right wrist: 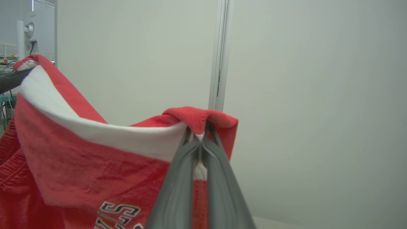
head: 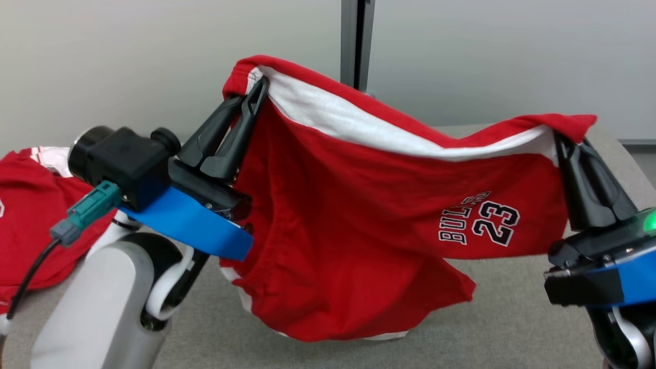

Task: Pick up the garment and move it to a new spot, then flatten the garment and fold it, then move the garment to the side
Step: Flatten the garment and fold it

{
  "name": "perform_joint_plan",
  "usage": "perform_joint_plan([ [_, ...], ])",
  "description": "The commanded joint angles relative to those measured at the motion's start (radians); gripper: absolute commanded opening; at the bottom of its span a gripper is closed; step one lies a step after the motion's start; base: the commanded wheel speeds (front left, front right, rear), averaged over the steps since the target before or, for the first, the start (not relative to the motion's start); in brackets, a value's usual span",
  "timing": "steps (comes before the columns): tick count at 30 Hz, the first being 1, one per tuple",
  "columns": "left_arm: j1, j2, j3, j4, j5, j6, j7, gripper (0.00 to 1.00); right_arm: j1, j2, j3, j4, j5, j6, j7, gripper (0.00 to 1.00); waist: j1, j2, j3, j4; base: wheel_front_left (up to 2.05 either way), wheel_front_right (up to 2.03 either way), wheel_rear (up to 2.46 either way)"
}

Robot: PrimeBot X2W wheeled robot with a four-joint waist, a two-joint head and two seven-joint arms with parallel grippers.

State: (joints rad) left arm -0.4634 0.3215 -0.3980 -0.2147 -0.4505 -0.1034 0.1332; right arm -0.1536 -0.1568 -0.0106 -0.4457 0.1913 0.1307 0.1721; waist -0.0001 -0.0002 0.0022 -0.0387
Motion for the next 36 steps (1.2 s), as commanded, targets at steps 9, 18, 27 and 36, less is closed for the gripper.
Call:
perform_joint_plan([
  [9,-0.289,-0.035,0.072,0.257,-0.052,-0.002,-0.003,0.0,-0.395,-0.036,0.097,0.334,0.061,0.0,0.001,0.0,0.0001,0.0002,0.244,-0.05,0.0,0.0,0.0],
  [18,-0.654,-0.076,0.08,0.584,-0.008,-0.015,-0.137,0.0,-0.842,0.048,0.112,0.682,-0.026,0.0,-0.168,0.0,0.0001,0.0002,0.388,-0.091,0.0,0.0,0.0],
  [27,-0.448,-0.119,-0.003,0.722,-0.098,-0.028,-0.23,0.0,-0.675,0.094,0.168,0.917,0.011,0.0,-0.33,0.0,0.0001,0.0002,0.421,-0.077,0.0,0.0,0.0],
  [36,-0.176,-0.111,-0.099,0.634,-0.177,-0.029,-0.314,0.0,-0.452,0.1,0.091,0.955,0.051,0.0,-0.42,0.0,0.0001,0.0002,0.374,-0.057,0.0,0.0,0.0],
])
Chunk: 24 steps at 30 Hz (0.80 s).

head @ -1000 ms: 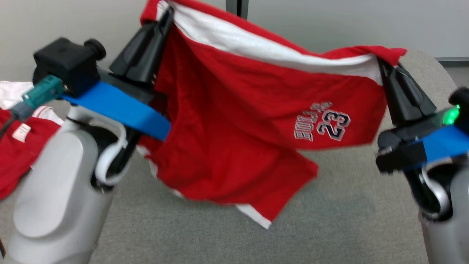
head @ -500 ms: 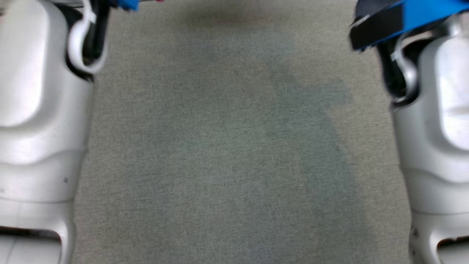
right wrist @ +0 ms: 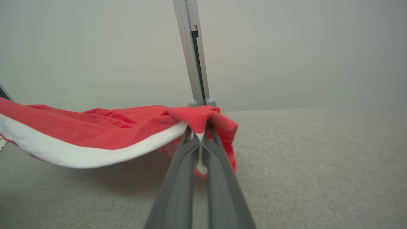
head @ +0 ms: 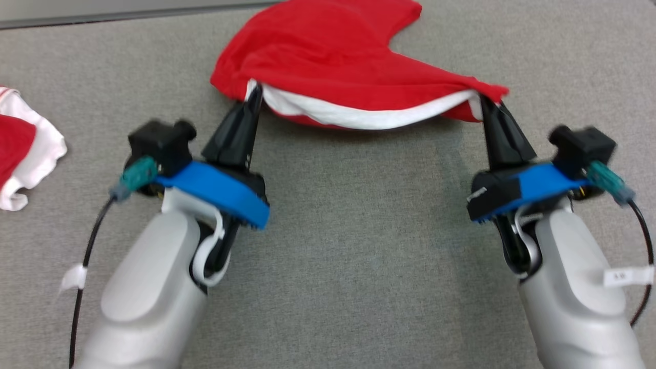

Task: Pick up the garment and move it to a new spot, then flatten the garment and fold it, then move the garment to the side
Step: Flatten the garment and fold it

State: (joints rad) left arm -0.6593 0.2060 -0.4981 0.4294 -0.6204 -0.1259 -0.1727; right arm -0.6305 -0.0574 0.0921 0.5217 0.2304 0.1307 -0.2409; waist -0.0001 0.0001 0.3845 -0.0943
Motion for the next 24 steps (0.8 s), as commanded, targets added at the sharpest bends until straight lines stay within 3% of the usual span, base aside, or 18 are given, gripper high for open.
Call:
perform_joint_plan([
  [1,0.049,0.001,0.002,-0.026,-0.019,-0.007,-0.015,0.0,0.051,0.001,-0.024,-0.026,0.028,0.0,-0.011,0.0,0.0001,-0.0001,-0.018,0.0,0.0,0.0,0.0],
  [7,0.23,-0.007,0.003,-0.145,-0.071,0.014,-0.039,0.0,0.246,0.004,-0.063,-0.168,0.031,0.0,-0.017,0.0,0.0001,-0.0001,-0.106,0.011,0.0,0.0,0.0],
  [12,0.399,0.018,-0.01,-0.274,-0.095,0.057,-0.02,0.0,0.442,0.005,-0.1,-0.353,0.021,0.0,0.024,0.0,0.0001,-0.0001,-0.191,0.006,0.0,0.0,0.0],
  [19,0.589,0.08,-0.035,-0.489,-0.117,0.143,0.079,0.0,0.708,0.005,-0.172,-0.666,0.017,0.0,0.143,0.0,0.0001,-0.0001,-0.251,0.01,0.0,0.0,0.0],
  [24,0.654,0.107,-0.071,-0.576,-0.131,0.17,0.155,0.0,0.808,0.006,-0.16,-0.798,0.016,0.0,0.236,0.0,0.0001,-0.0001,-0.235,0.023,0.0,0.0,0.0],
])
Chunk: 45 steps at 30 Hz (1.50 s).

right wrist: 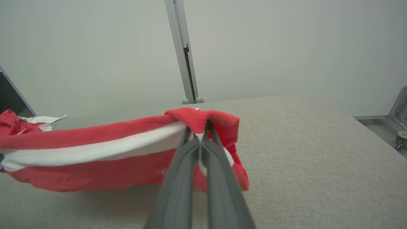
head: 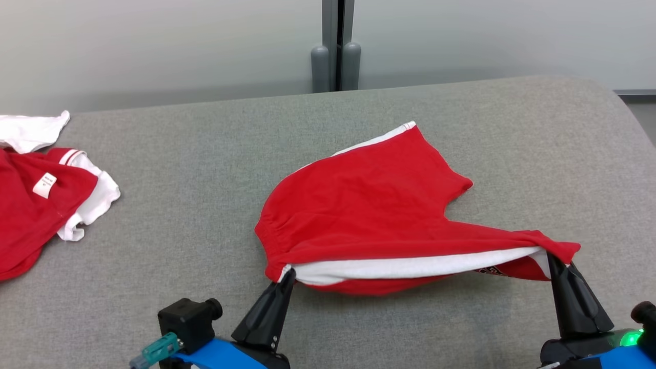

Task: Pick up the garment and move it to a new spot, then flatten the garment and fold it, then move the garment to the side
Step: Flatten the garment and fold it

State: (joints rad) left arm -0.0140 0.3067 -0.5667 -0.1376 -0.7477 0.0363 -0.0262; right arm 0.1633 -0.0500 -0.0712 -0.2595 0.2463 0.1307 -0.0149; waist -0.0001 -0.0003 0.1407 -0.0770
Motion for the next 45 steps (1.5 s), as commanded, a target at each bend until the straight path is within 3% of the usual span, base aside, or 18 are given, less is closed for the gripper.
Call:
perform_joint_plan([
  [1,0.009,0.007,-0.002,-0.009,-0.004,0.008,0.009,0.0,0.014,-0.002,0.004,-0.017,0.0,0.0,0.01,0.0,0.0001,0.0003,0.009,0.006,0.0,0.0,0.0],
  [6,-0.005,-0.008,-0.008,0.014,-0.02,0.023,0.042,0.0,-0.025,-0.002,0.017,-0.018,-0.038,0.0,0.039,0.0,0.0001,0.0003,0.051,0.021,0.0,0.0,0.0],
  [12,-0.099,-0.075,0.014,0.123,-0.051,0.024,0.034,0.0,-0.183,-0.007,0.013,0.115,-0.071,0.0,0.066,0.0,0.0001,0.0003,0.116,0.048,0.0,0.0,0.0],
  [23,-0.345,-0.202,0.061,0.34,-0.108,0.049,0.049,0.0,-0.612,-0.164,0.121,0.447,-0.06,0.0,0.127,0.0,0.0001,0.0003,0.227,0.112,0.0,0.0,0.0],
  [32,-0.447,-0.235,0.047,0.396,-0.129,0.062,0.067,0.0,-0.875,-0.258,0.243,0.716,-0.025,0.0,0.116,0.0,0.0001,0.0003,0.273,0.16,0.0,0.0,0.0],
  [42,-0.513,-0.25,0.021,0.419,-0.152,0.077,0.055,0.0,-1.078,-0.258,0.287,1.001,-0.025,0.0,0.042,0.0,0.0001,0.0003,0.304,0.179,0.0,0.0,0.0],
  [43,-0.516,-0.251,0.021,0.42,-0.153,0.079,0.05,0.0,-1.087,-0.254,0.292,1.023,-0.021,0.0,0.039,0.09,0.0001,0.0003,0.306,0.179,0.0,0.0,0.0],
  [44,-0.52,-0.251,0.02,0.422,-0.154,0.08,0.049,0.15,-1.096,-0.251,0.298,1.042,-0.017,0.0,0.032,0.31,0.0001,0.0003,0.307,0.179,0.0,0.0,0.0],
  [45,-0.524,-0.252,0.017,0.424,-0.153,0.083,0.046,0.33,-1.105,-0.249,0.301,1.058,-0.013,0.0,0.027,0.47,0.0001,0.0003,0.307,0.178,0.0,0.0,0.0],
])
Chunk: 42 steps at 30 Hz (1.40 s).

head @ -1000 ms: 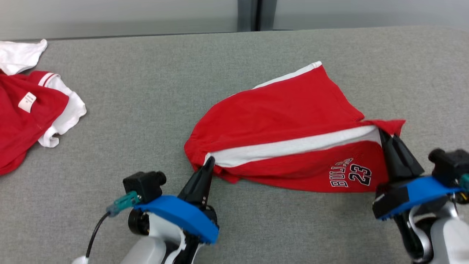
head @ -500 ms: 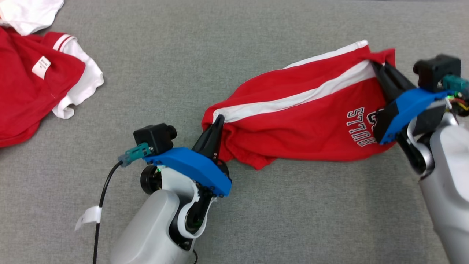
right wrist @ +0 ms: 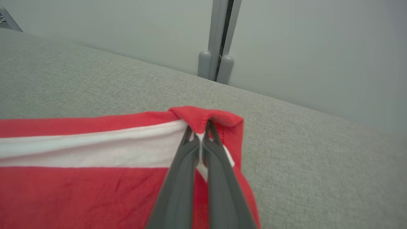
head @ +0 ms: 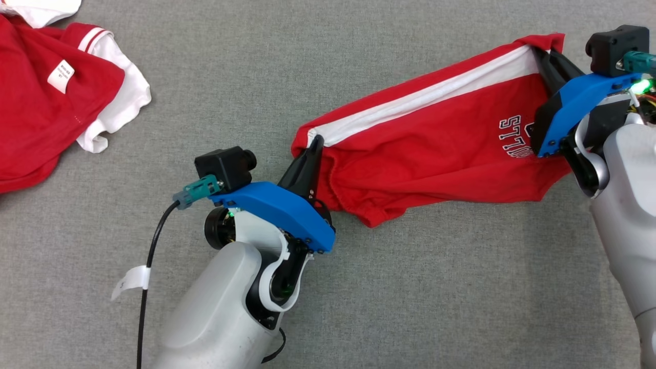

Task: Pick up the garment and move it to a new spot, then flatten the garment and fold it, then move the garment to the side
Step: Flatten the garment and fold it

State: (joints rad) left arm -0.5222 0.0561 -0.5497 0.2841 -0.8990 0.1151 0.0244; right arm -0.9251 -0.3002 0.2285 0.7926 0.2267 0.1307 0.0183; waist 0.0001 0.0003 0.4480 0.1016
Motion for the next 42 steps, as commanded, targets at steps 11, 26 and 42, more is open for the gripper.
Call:
perform_joint_plan([
  [11,0.015,0.049,-0.037,-0.059,0.055,0.024,-0.008,1.0,-0.075,-0.003,0.046,0.146,0.043,0.0,-0.081,1.0,-0.0001,-0.0003,-0.024,-0.009,0.0,0.0,0.0],
  [26,0.089,0.183,-0.039,-0.152,0.191,0.112,-0.088,1.0,-0.024,-0.036,0.084,0.228,0.099,0.0,-0.136,1.0,-0.0001,-0.0003,-0.142,-0.002,0.0,0.0,0.0],
  [42,0.126,0.173,-0.025,-0.004,0.228,0.124,-0.238,1.0,0.099,-0.059,0.131,0.281,0.197,0.0,-0.057,1.0,-0.0001,-0.0003,-0.234,0.037,0.0,0.0,0.0],
])
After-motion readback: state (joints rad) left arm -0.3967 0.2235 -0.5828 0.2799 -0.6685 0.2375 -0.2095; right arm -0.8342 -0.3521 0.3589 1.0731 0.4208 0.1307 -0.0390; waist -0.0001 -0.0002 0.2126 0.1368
